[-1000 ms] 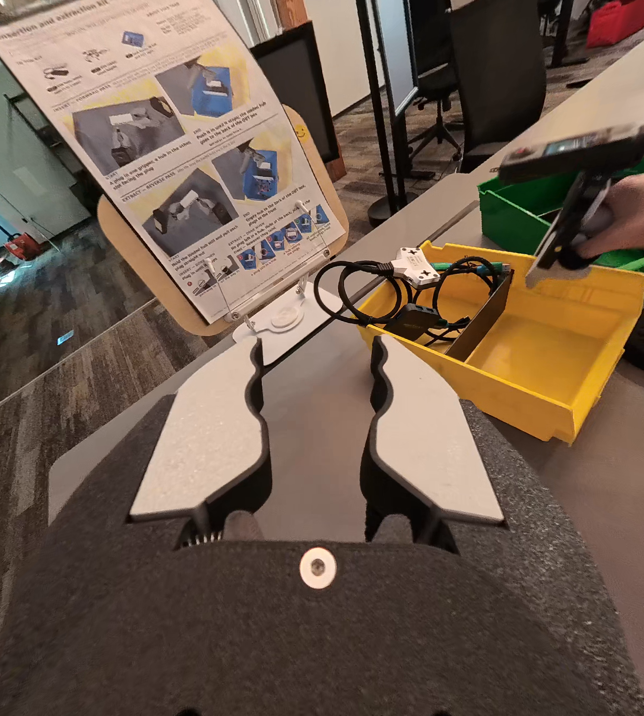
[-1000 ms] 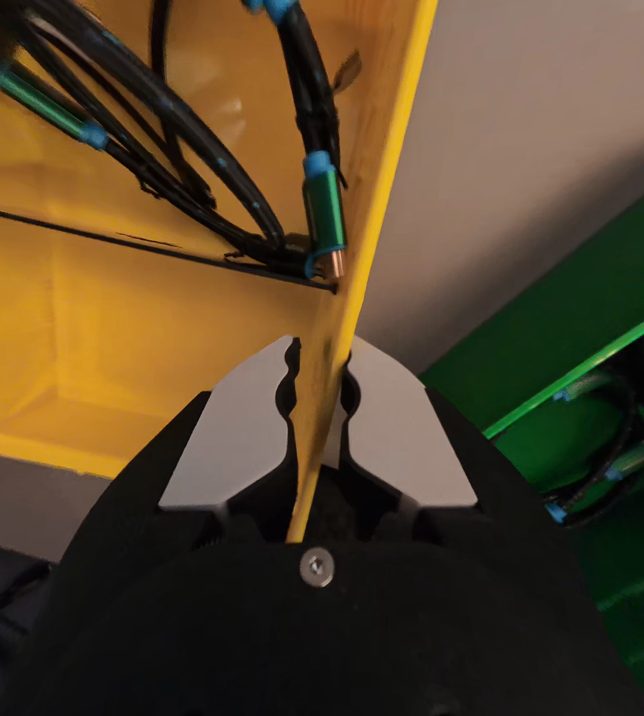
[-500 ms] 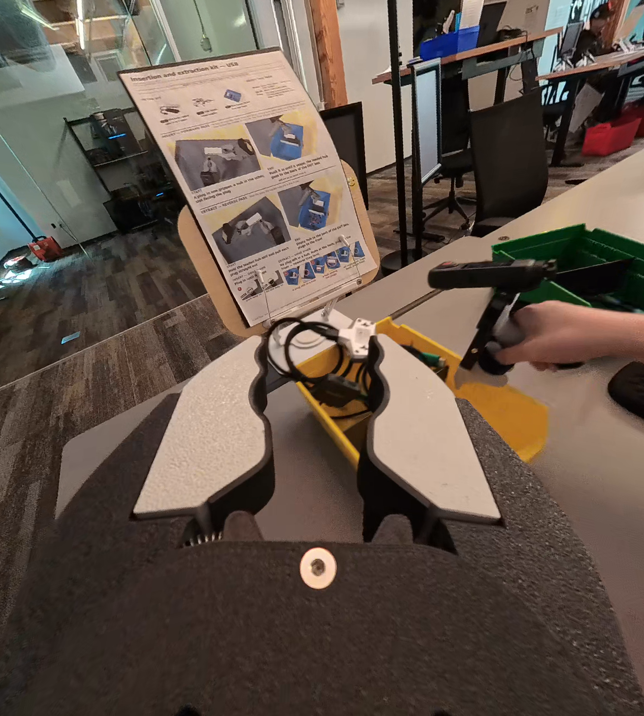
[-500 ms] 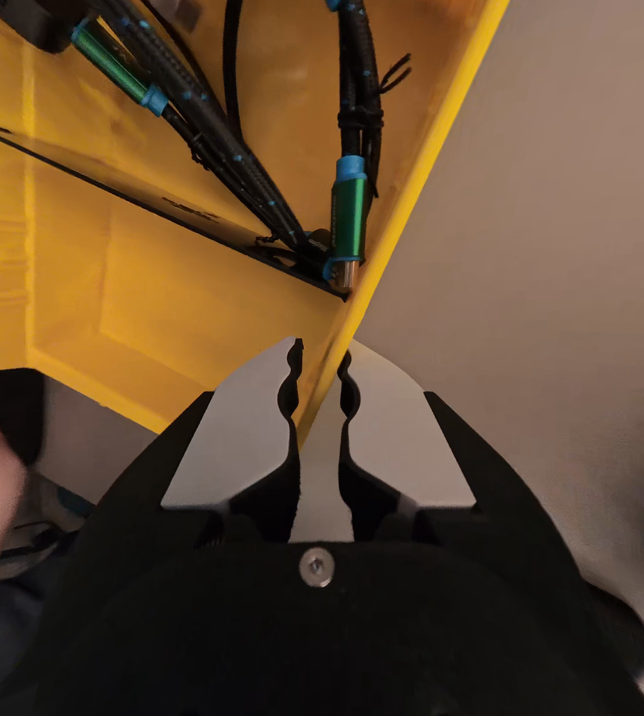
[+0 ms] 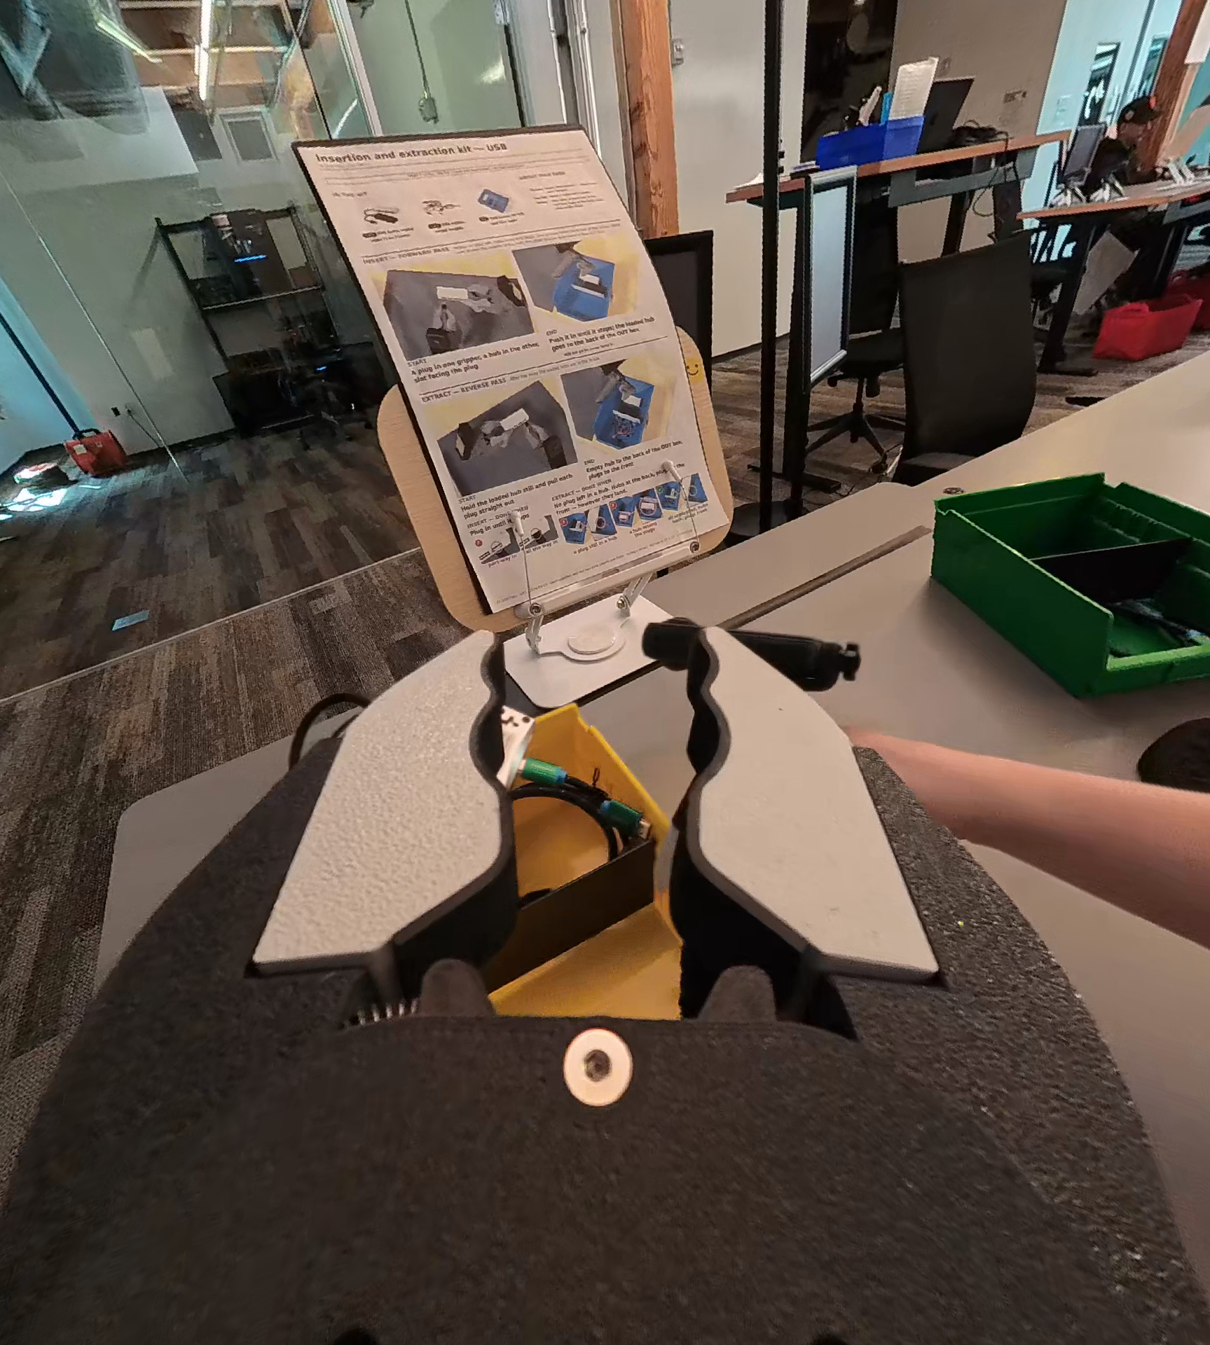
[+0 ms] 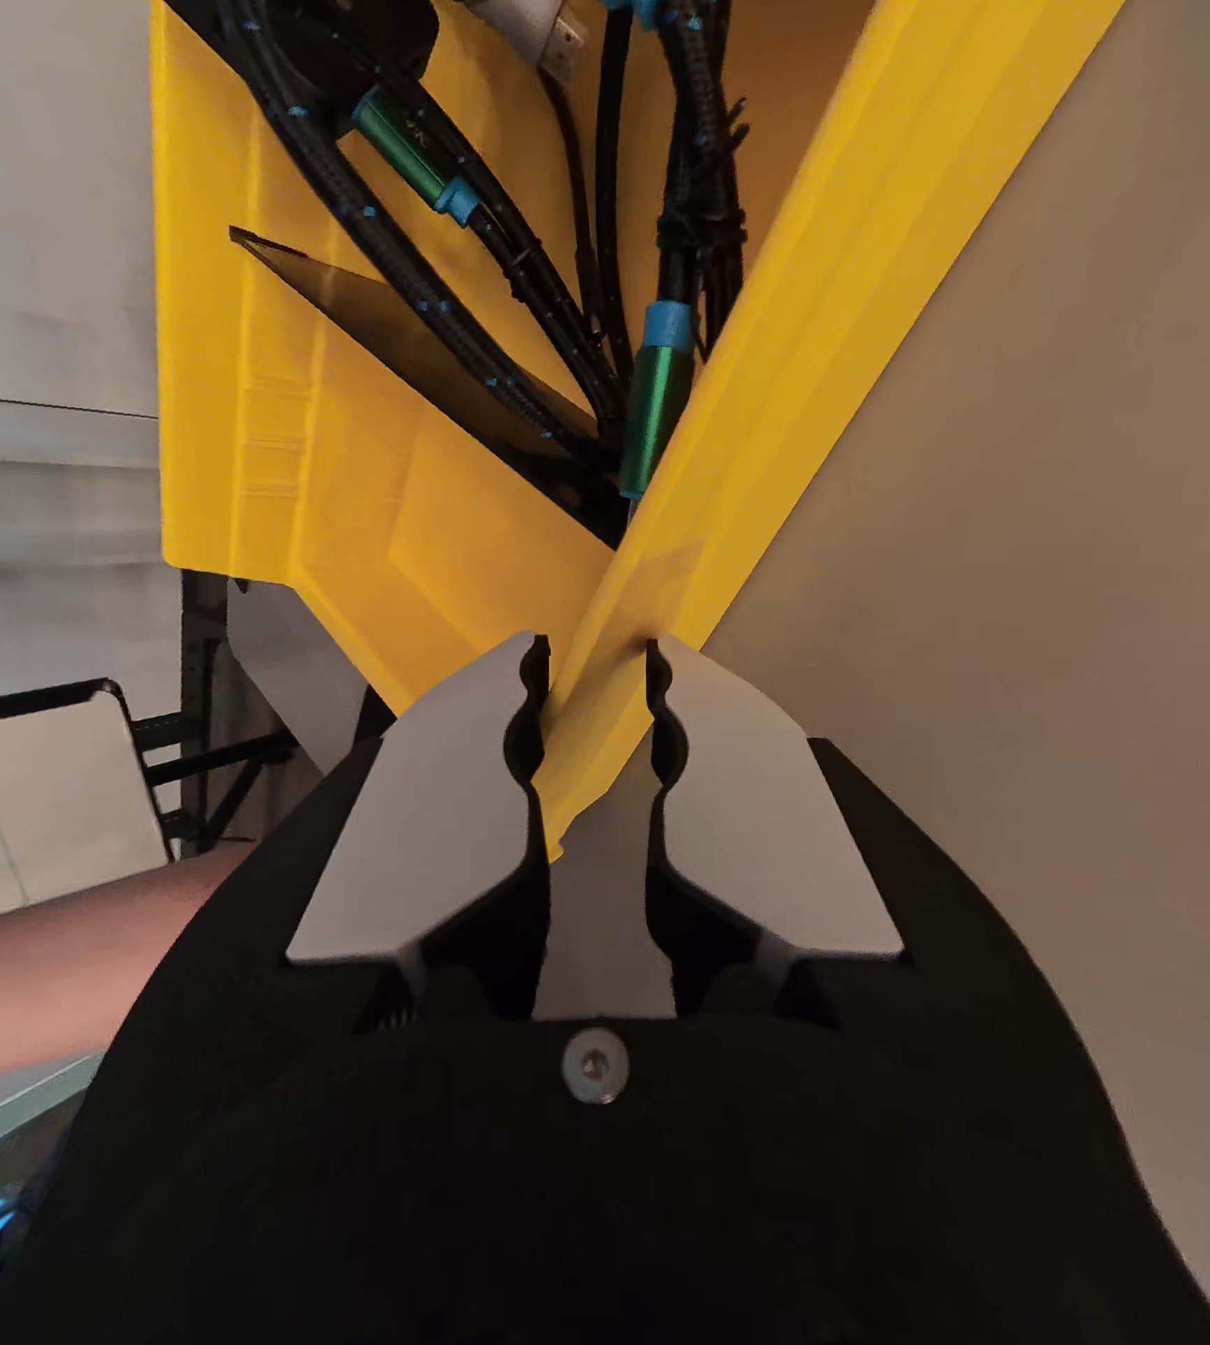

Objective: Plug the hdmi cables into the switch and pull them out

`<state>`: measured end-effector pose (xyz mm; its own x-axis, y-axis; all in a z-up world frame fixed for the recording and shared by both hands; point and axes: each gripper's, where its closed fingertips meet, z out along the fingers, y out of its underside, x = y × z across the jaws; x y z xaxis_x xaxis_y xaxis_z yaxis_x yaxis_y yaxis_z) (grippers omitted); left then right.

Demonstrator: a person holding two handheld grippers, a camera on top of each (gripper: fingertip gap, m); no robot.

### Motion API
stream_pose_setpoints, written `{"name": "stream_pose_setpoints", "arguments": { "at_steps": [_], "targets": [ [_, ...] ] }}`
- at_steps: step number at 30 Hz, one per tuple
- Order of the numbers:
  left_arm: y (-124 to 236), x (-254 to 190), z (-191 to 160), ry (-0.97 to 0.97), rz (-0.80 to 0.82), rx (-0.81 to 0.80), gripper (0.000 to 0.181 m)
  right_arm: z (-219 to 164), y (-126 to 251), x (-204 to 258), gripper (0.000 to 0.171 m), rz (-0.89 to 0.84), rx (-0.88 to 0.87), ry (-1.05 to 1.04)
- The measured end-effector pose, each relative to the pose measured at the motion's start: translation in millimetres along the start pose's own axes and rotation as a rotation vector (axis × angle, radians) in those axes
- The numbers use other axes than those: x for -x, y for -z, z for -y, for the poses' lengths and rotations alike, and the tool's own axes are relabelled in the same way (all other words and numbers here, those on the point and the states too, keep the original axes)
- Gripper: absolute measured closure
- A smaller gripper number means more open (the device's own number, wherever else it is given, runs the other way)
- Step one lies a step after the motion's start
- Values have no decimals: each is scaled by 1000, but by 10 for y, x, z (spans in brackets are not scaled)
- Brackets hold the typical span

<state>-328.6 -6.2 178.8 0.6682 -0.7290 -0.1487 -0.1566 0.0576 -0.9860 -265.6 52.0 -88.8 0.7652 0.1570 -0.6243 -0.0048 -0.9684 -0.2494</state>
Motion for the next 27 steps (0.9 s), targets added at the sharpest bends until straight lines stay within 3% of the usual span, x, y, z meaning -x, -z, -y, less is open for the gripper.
{"name": "stream_pose_setpoints", "arguments": {
  "at_steps": [7,13,15,18,20,23,25,27],
  "targets": [
    [-56,-50,-5,-22,-2,12,134,192,-70,-1,148,-78,3,61],
    [-76,-13,-42,-17,11,29,133,179,31,79,147,-9,-16,156],
    [-70,27,-42,0,24,26,131,190,257,142,162,42,-111,209],
    [-78,62,-55,11,36,31,129,117,841,161,165,35,-353,376],
    [-102,65,-69,10,43,41,129,17,1395,-123,156,-130,-507,496],
    [-167,28,-92,-6,48,63,129,-160,2588,-1207,146,-690,-644,543],
    [-221,-13,-113,-25,49,83,129,-444,3536,-2077,139,-1057,-651,448],
    [-275,-48,-128,-41,51,99,129,-876,4227,-2915,130,-1202,-576,240]
  ]
}}
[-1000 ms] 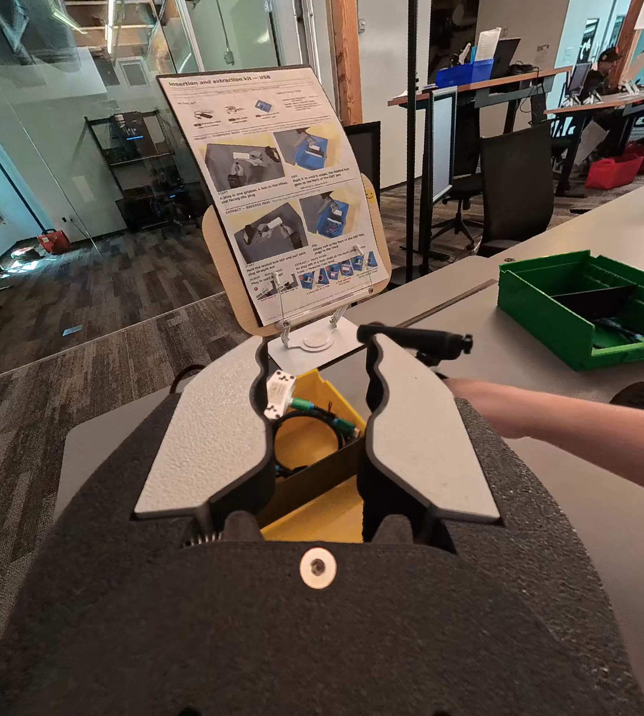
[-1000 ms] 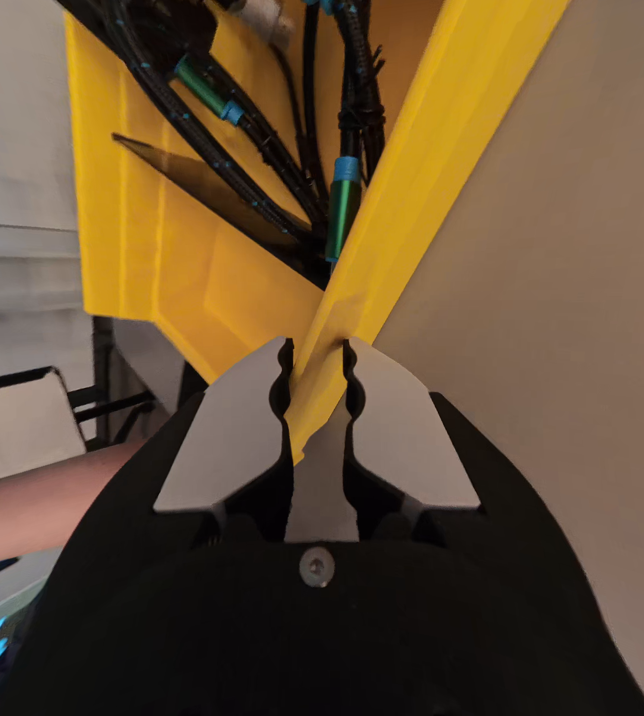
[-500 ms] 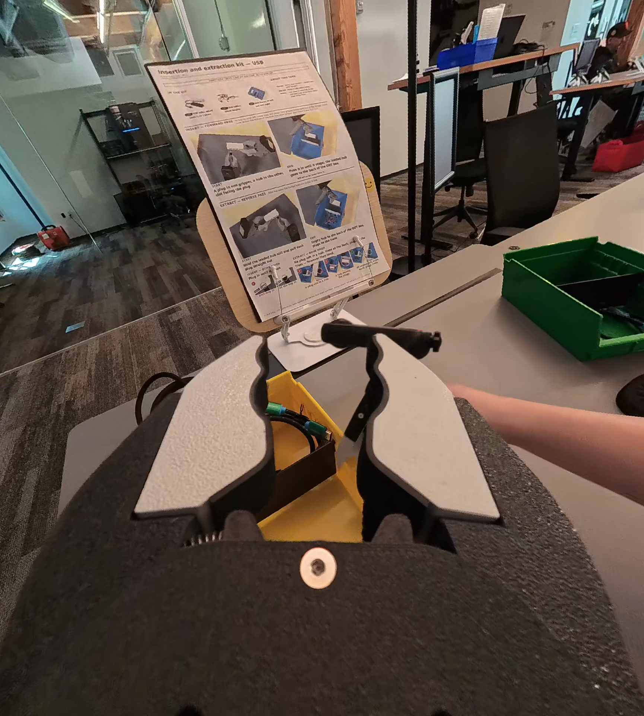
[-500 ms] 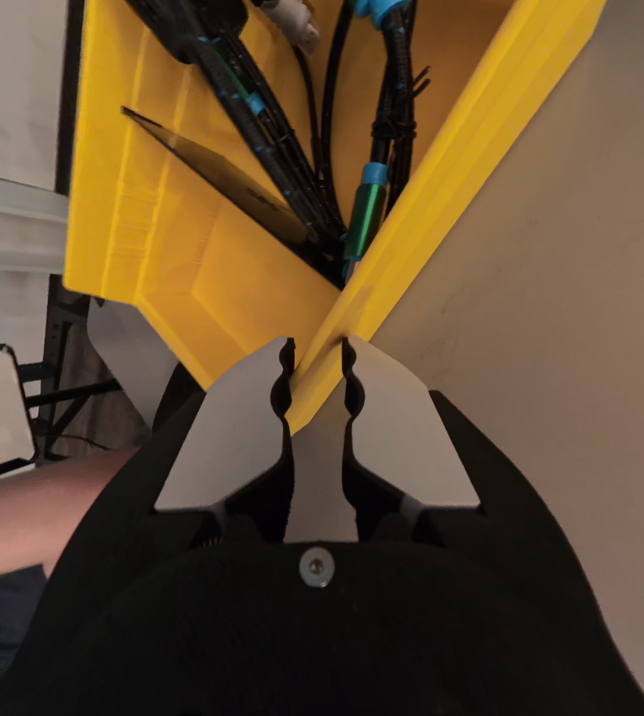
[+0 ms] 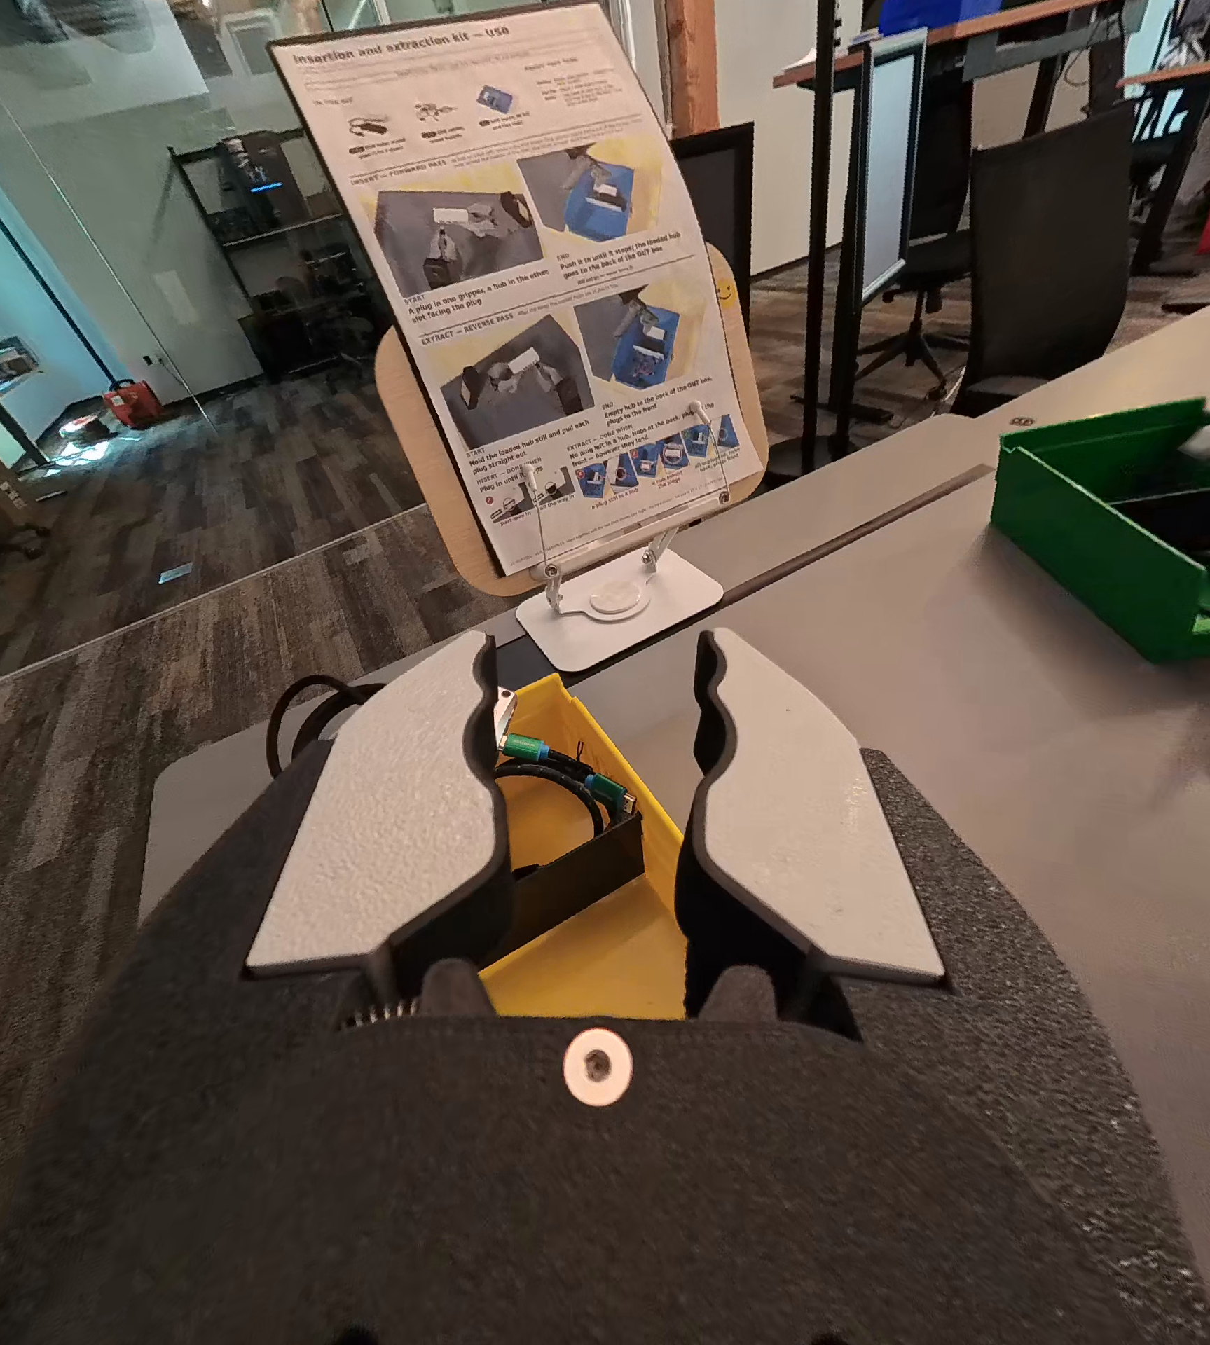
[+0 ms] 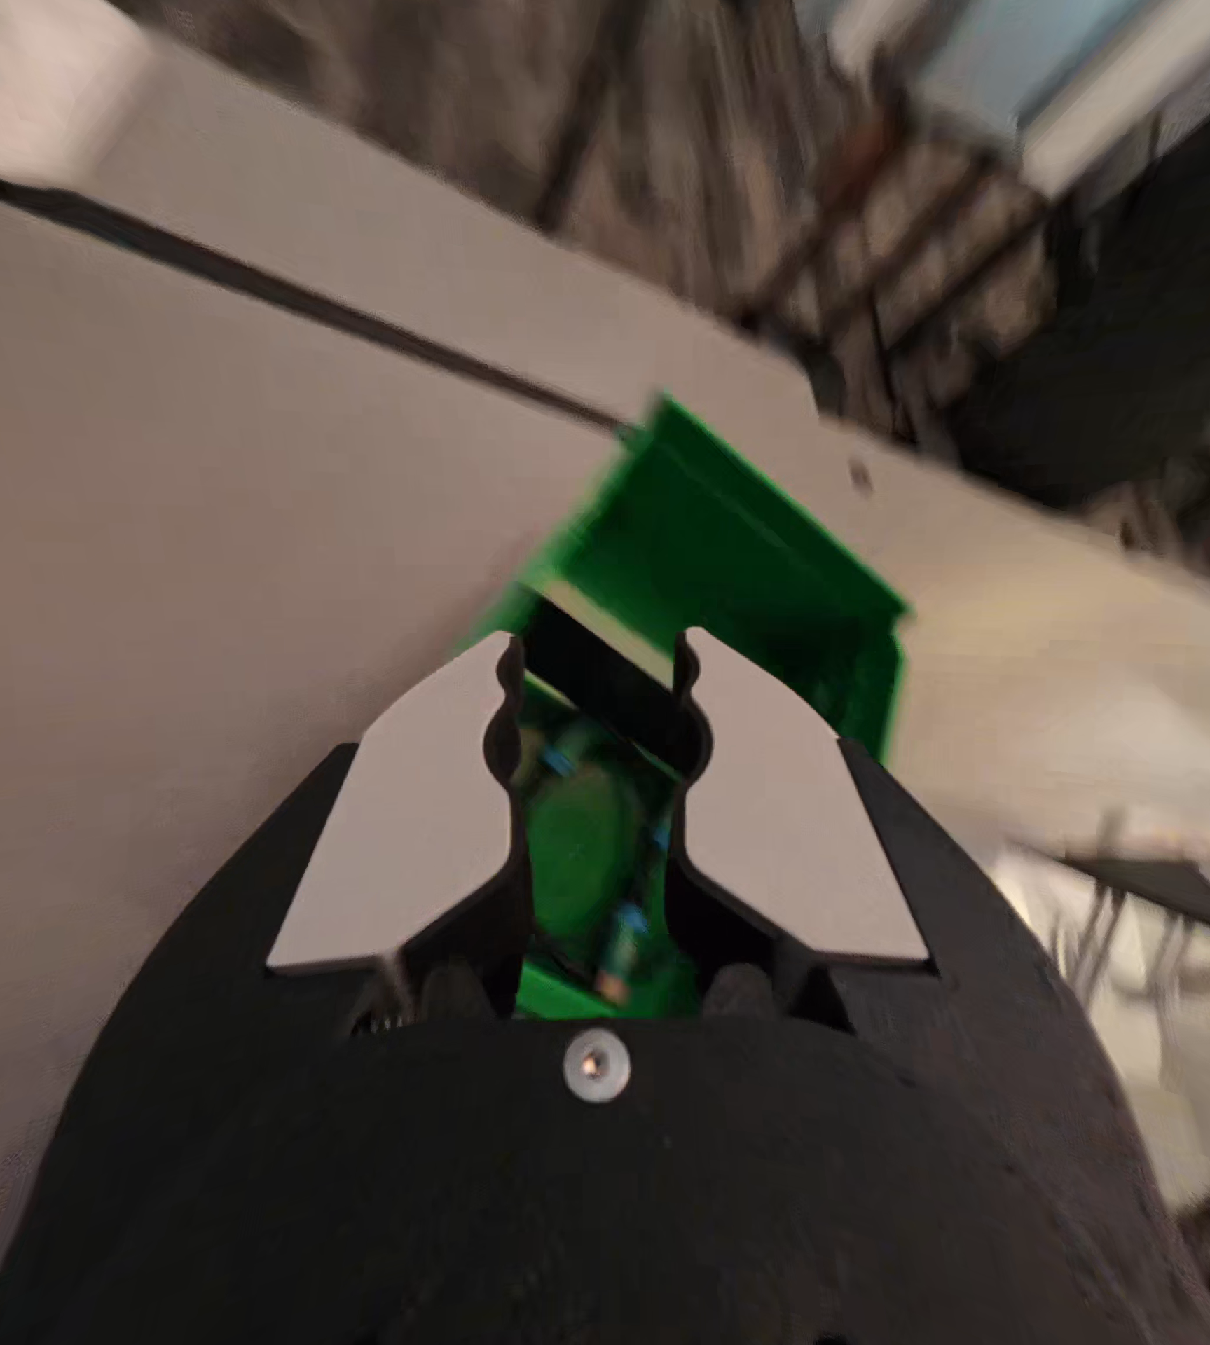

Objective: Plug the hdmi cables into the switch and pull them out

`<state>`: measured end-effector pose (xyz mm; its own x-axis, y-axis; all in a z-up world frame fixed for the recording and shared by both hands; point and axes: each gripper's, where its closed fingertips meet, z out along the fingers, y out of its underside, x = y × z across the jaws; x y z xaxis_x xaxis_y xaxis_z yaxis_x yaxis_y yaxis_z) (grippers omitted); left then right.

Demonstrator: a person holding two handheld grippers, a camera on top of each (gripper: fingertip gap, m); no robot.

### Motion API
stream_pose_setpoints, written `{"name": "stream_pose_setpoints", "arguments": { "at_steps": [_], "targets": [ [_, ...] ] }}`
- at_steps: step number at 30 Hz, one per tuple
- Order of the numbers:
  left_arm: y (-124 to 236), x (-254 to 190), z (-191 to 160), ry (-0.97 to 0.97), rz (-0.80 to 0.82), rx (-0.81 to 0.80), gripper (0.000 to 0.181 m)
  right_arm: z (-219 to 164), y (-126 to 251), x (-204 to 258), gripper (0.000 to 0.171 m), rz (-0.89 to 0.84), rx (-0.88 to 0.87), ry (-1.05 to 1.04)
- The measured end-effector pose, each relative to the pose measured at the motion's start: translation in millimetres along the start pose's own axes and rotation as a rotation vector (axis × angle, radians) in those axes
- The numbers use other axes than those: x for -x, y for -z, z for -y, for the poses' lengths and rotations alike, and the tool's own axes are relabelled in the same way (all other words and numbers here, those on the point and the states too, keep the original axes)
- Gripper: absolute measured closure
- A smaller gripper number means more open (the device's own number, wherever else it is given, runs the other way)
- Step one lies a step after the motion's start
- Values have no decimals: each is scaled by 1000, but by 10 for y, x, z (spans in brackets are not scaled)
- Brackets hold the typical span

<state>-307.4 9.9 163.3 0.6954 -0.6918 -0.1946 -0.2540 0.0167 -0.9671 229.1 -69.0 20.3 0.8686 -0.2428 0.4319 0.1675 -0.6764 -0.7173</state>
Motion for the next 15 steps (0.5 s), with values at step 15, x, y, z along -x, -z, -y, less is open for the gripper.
{"name": "stream_pose_setpoints", "arguments": {
  "at_steps": [15],
  "targets": [
    [-345,-115,-154,-66,33,121,129,-2056,-679,-744,158,268,673,-491]
  ]
}}
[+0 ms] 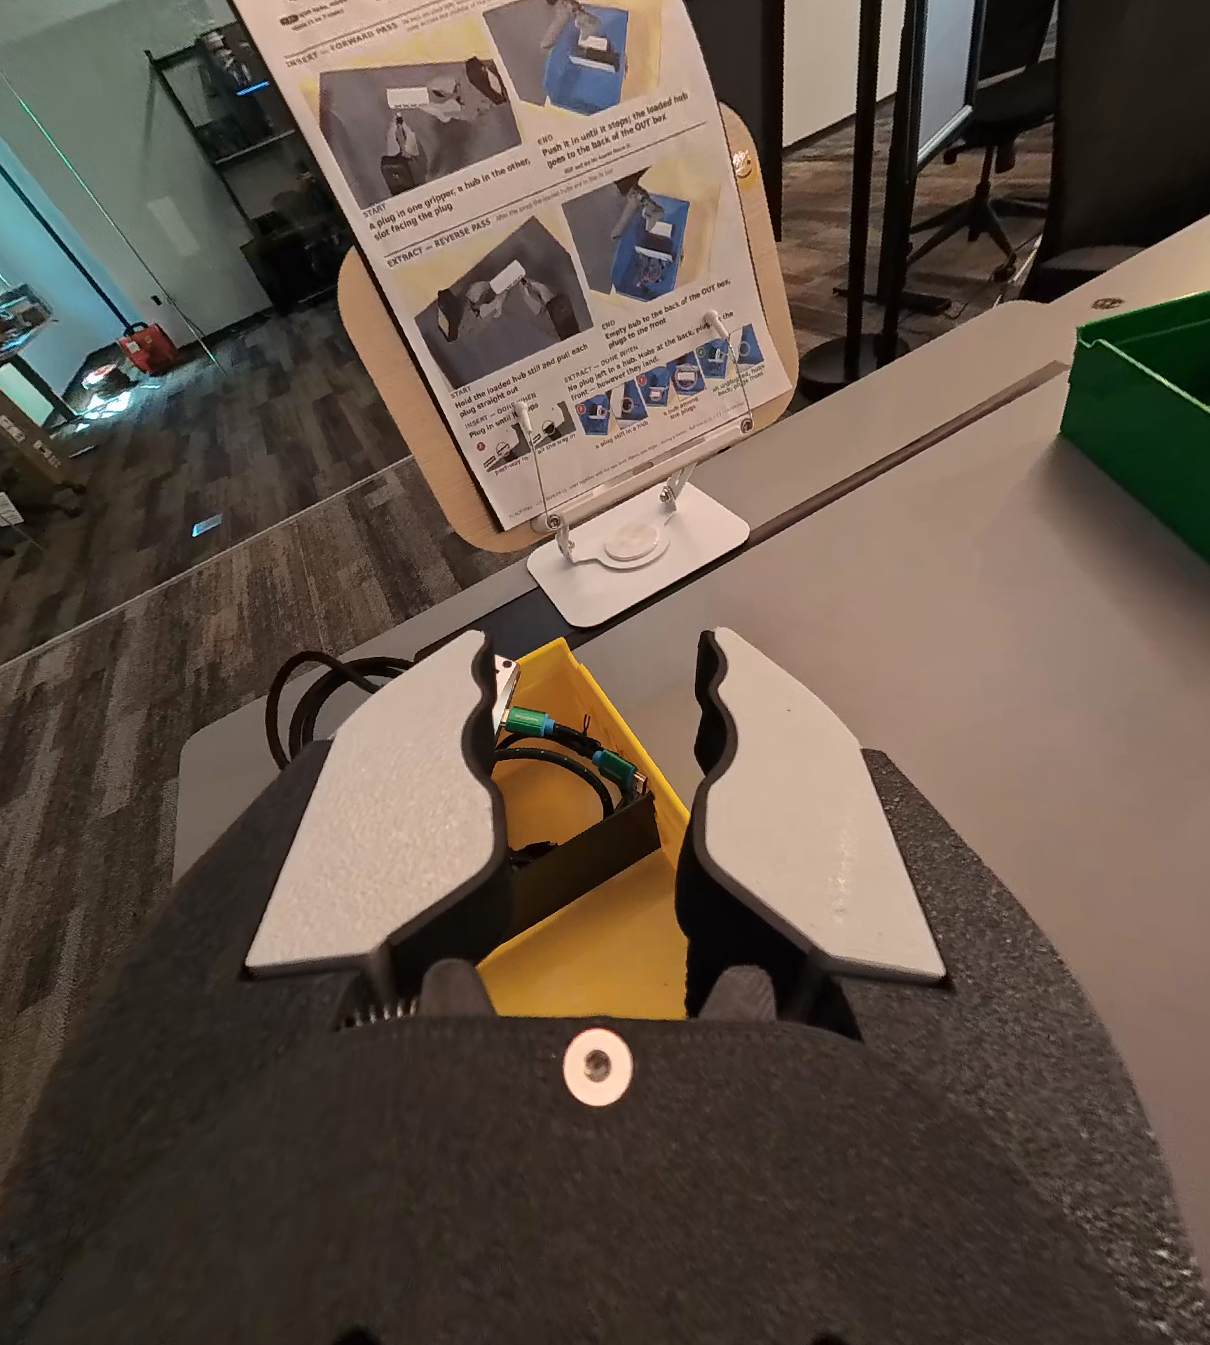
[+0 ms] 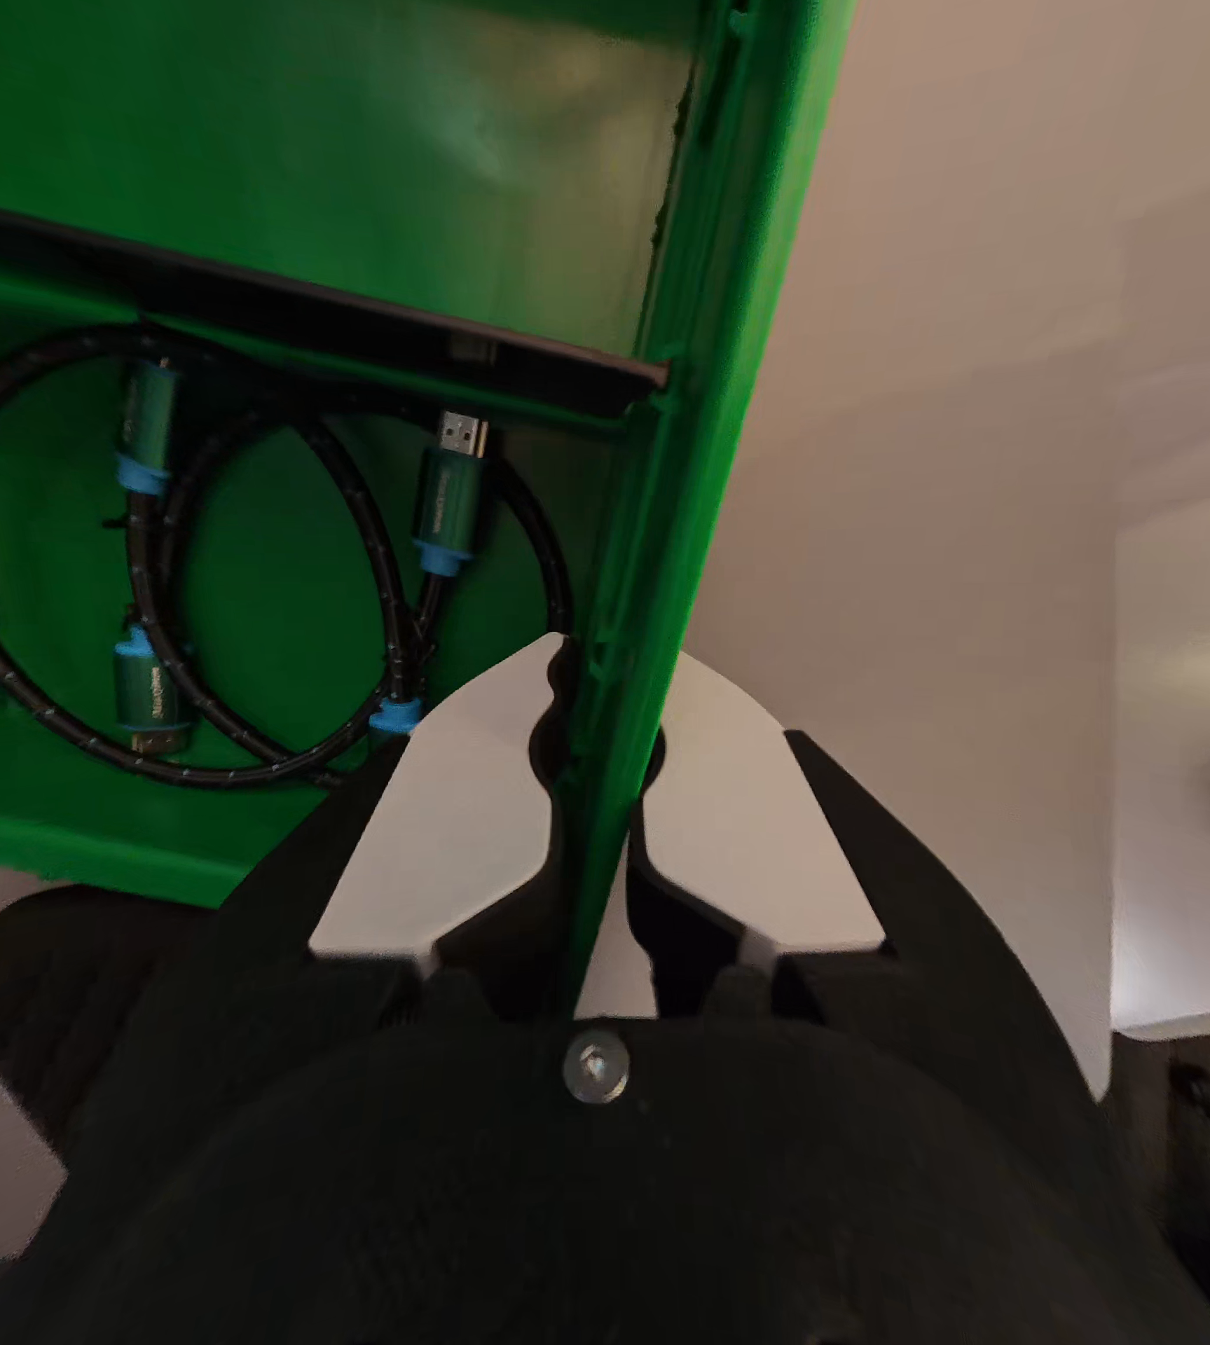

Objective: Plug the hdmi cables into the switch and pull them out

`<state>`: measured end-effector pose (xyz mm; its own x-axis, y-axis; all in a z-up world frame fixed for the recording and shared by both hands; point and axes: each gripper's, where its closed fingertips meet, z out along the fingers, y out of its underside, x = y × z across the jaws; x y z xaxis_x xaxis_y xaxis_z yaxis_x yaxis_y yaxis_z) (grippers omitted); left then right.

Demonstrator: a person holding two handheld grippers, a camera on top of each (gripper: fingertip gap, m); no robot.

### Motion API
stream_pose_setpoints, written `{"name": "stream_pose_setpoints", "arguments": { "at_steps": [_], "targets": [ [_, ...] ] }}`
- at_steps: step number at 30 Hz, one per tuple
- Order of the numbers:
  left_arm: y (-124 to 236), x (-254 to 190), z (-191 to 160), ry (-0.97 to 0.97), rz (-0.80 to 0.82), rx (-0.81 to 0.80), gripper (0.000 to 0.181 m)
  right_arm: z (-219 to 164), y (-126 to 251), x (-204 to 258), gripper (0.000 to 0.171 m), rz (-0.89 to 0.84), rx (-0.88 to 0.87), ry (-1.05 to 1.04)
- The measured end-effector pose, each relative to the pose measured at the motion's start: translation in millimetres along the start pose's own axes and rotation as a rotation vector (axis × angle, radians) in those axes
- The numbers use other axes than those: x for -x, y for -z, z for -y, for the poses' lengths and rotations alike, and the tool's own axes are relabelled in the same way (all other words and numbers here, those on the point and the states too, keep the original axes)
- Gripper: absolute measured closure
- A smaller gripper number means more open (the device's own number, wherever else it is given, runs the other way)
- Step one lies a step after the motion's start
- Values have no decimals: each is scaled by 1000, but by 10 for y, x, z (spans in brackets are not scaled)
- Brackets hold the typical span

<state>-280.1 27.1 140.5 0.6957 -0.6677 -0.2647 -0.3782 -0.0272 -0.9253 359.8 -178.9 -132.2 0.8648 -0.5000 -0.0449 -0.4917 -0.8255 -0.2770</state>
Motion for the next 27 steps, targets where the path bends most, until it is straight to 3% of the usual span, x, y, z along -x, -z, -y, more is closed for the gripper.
{"name": "stream_pose_setpoints", "arguments": {
  "at_steps": [2,15,27],
  "targets": [
    [-20,-28,2,-14,-1,5,129,-7,-10,175,160,79,19,12],
    [-58,-35,-19,-30,3,20,129,90,-91,1275,162,147,55,269],
    [-54,-1,-37,-27,1,21,129,206,-133,1067,162,158,66,245]
  ]
}}
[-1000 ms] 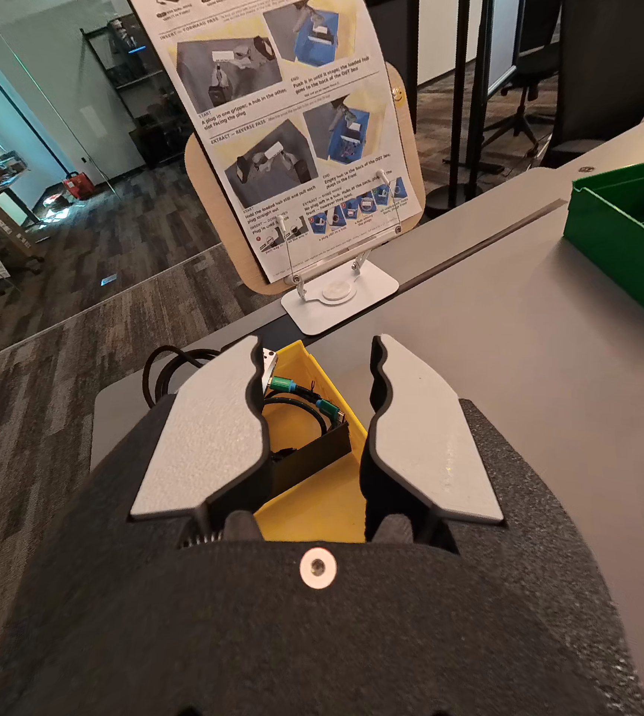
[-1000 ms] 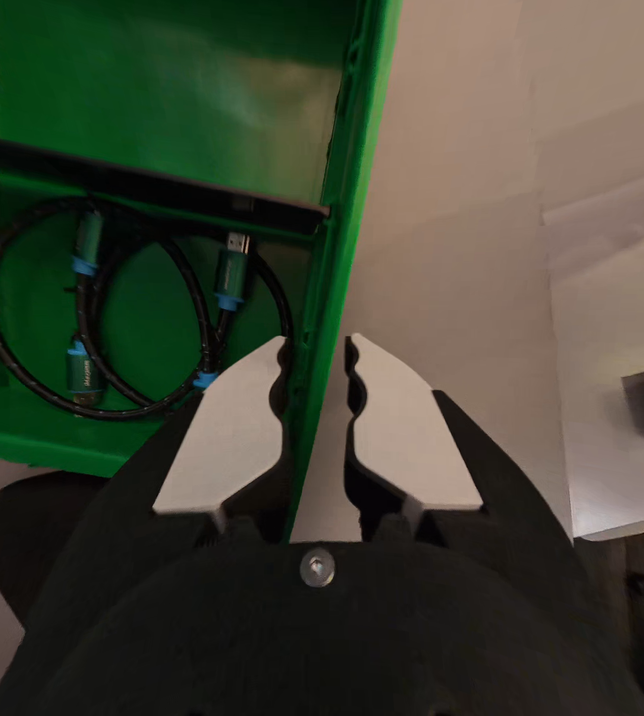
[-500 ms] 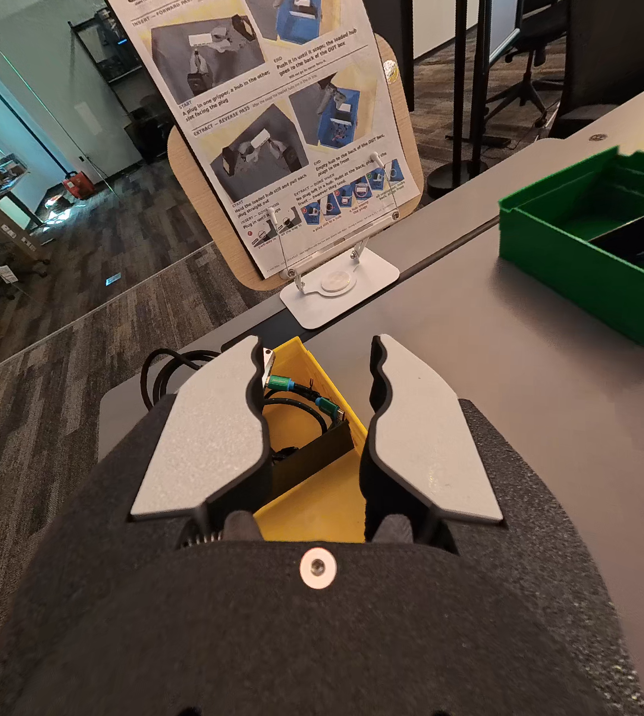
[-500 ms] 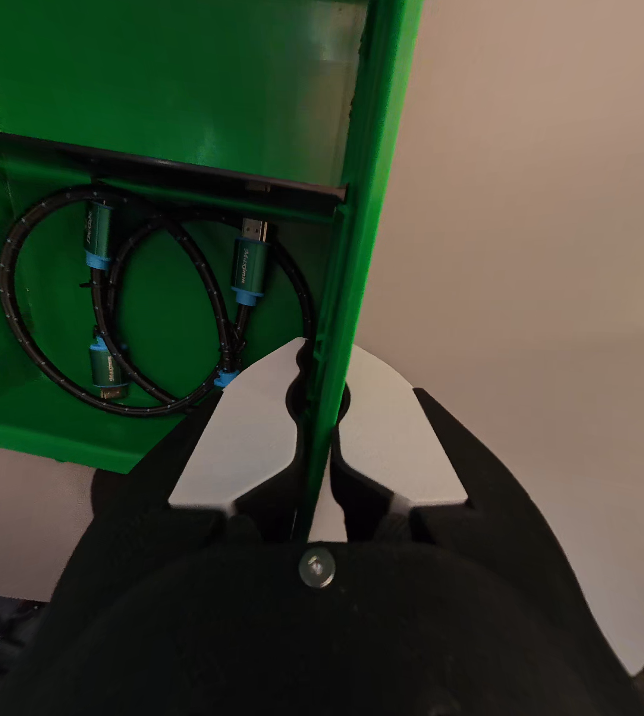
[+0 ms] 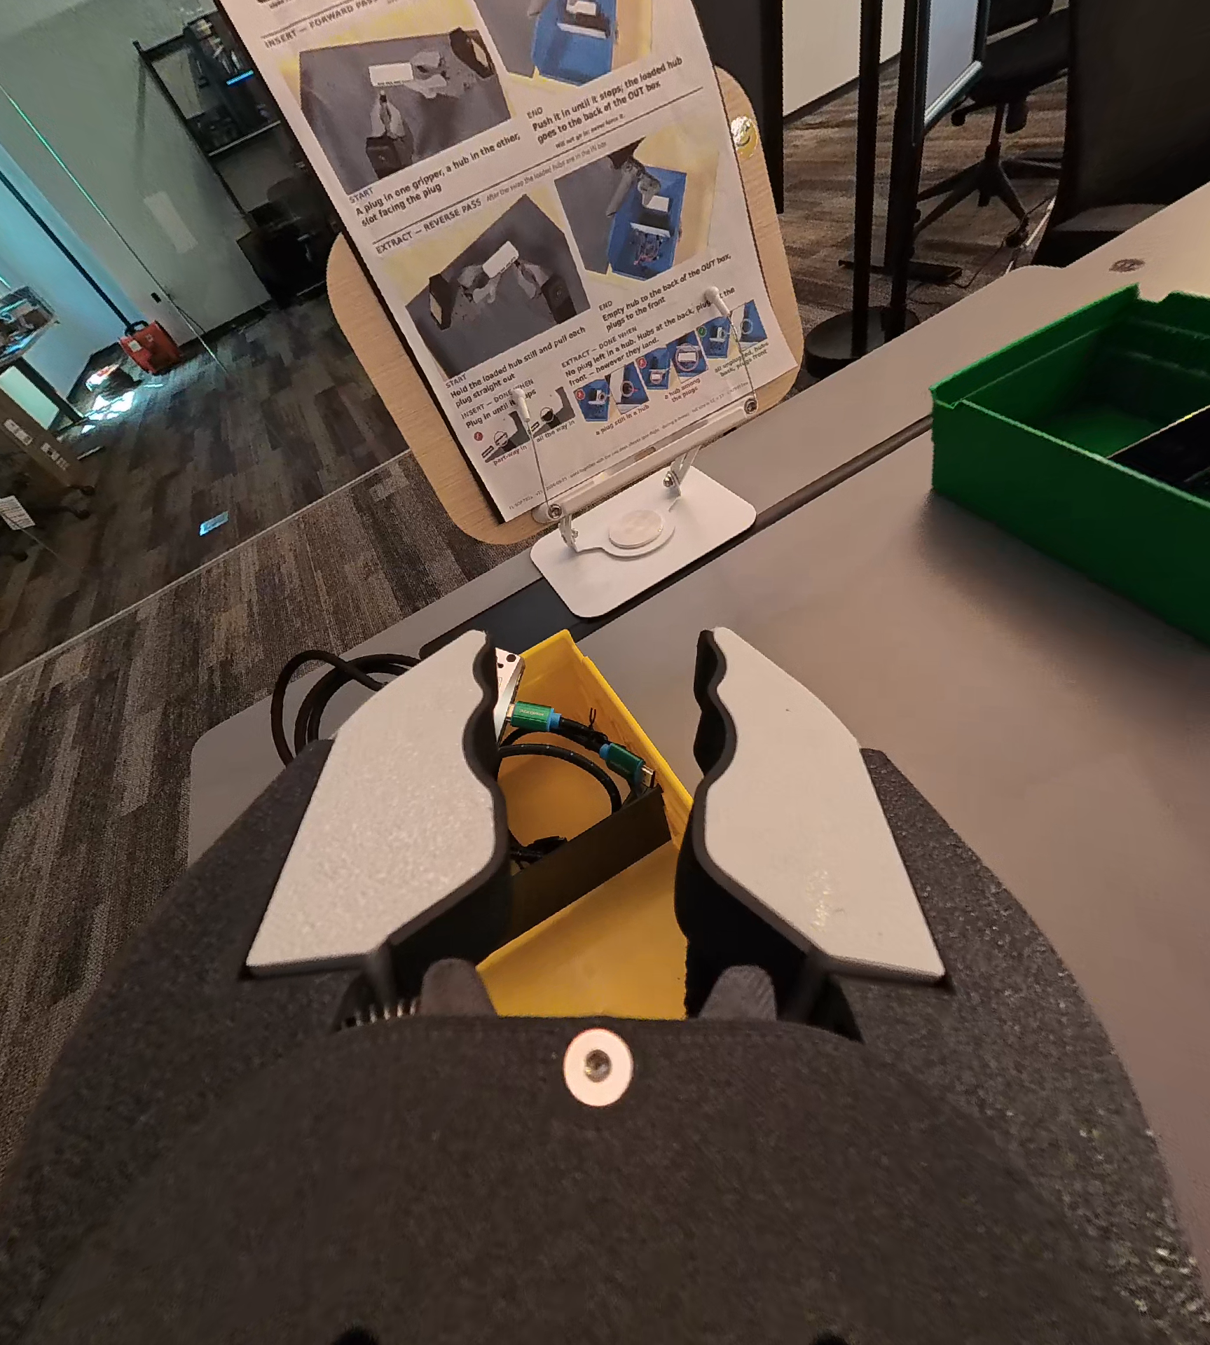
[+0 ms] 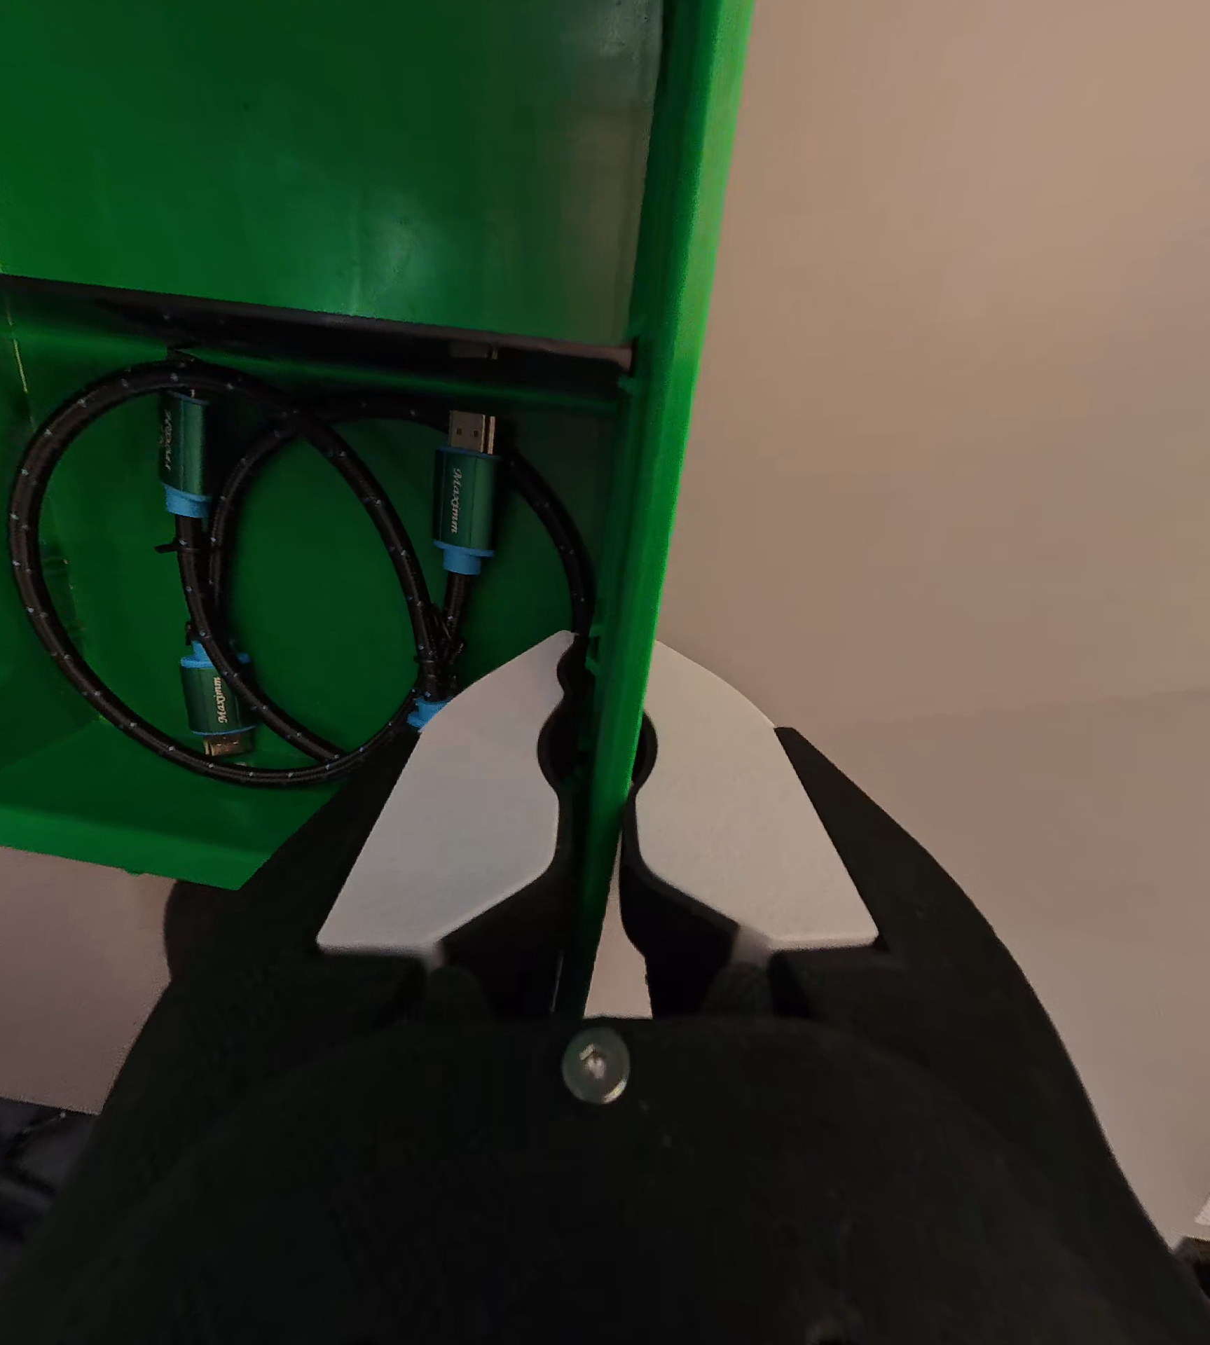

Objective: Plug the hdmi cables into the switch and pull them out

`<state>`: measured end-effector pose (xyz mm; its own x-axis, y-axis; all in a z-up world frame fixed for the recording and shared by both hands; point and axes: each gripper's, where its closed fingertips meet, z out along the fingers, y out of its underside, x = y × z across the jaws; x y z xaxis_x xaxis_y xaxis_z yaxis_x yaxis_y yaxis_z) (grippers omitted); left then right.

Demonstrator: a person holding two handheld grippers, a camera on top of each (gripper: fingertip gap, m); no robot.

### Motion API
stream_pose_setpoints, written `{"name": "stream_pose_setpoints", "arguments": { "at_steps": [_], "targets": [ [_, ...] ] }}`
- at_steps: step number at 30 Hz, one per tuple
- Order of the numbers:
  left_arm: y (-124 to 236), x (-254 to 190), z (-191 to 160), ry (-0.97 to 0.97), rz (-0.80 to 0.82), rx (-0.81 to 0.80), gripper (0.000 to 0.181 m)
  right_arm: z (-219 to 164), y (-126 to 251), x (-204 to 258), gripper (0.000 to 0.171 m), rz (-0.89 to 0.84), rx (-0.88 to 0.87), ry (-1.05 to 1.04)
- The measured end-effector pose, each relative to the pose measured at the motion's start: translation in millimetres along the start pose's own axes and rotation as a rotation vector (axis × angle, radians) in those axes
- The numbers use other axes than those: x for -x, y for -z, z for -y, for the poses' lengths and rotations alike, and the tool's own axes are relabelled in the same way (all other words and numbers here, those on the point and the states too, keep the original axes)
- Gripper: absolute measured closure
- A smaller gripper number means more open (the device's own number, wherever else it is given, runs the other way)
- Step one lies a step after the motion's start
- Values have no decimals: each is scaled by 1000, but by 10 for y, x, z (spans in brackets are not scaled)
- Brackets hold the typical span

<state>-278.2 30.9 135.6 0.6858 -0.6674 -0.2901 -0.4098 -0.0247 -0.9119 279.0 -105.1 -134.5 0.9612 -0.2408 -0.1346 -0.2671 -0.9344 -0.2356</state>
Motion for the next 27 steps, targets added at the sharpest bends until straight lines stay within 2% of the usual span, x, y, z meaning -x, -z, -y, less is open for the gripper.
{"name": "stream_pose_setpoints", "arguments": {
  "at_steps": [8,12,15,18,21,23,24,27],
  "targets": [
    [0,94,-71,5,21,29,129,-79,42,-274,162,19,46,23],
    [2,284,-314,62,70,150,139,-44,154,-337,154,-32,-42,-13],
    [-5,523,-545,69,149,248,139,158,608,-306,153,-84,-289,-17],
    [-80,694,-723,67,181,310,139,401,1372,-135,152,-143,-631,45],
    [-256,758,-904,50,154,376,139,588,2145,420,144,-69,-1012,196],
    [-432,808,-1008,13,144,401,143,626,2532,884,130,29,-1253,337],
    [-531,831,-1063,7,137,411,144,632,2688,1096,128,72,-1350,402],
    [-836,881,-1184,44,105,397,147,677,2833,1521,128,206,-1400,470]
  ]
}}
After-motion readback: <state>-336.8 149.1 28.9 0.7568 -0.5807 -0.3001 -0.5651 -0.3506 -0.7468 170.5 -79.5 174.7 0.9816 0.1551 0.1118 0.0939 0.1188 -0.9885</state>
